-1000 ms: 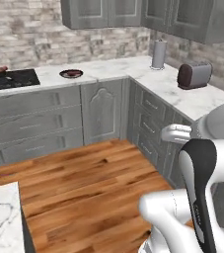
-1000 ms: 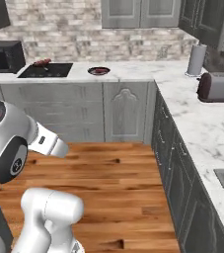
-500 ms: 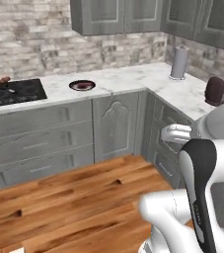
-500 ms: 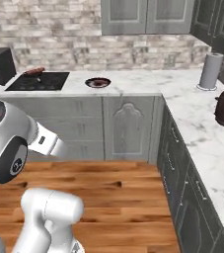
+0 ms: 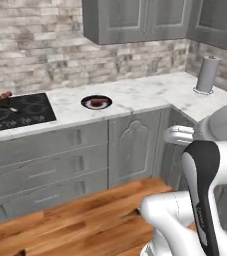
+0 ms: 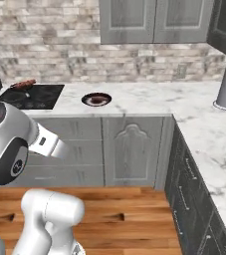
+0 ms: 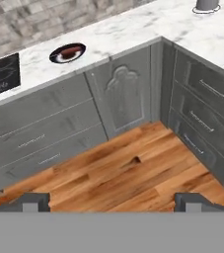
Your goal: Place the cold items (mushroom and squash) from the fridge in one tupperware on the dining counter. Place the warm items (kebab skewer and hot dog) in the stove area in another tupperware.
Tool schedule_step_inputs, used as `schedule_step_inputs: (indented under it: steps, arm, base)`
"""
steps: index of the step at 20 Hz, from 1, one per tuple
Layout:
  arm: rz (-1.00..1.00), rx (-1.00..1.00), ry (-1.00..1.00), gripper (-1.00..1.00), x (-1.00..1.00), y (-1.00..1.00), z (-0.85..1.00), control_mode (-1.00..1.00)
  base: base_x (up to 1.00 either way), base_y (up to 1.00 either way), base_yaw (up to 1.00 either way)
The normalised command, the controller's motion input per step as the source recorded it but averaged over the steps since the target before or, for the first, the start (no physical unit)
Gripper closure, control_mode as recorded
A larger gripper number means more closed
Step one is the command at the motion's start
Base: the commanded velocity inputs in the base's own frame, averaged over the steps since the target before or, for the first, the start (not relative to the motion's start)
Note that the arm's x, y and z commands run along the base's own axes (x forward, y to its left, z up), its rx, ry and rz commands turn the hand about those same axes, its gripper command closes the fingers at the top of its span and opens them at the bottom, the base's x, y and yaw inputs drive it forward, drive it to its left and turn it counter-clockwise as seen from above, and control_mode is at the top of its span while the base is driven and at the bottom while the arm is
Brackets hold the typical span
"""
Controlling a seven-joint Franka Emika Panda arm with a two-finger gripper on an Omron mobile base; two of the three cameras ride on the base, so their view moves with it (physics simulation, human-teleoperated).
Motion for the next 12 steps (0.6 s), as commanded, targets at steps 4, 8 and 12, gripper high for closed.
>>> schedule_step_inputs:
  steps: [4,8,12]
  arm:
    - [0.00,0.00,0.00,-1.00,0.00,0.00,0.00,1.00]
    - [0.00,0.00,0.00,-1.00,0.00,0.00,0.00,1.00]
    - [0.00,0.00,0.00,-1.00,0.00,0.00,0.00,1.00]
  base:
    - [0.88,0.90,-0.12]
    - [0.73,1.00,-0.16]
    - [0.48,1.00,-0.11]
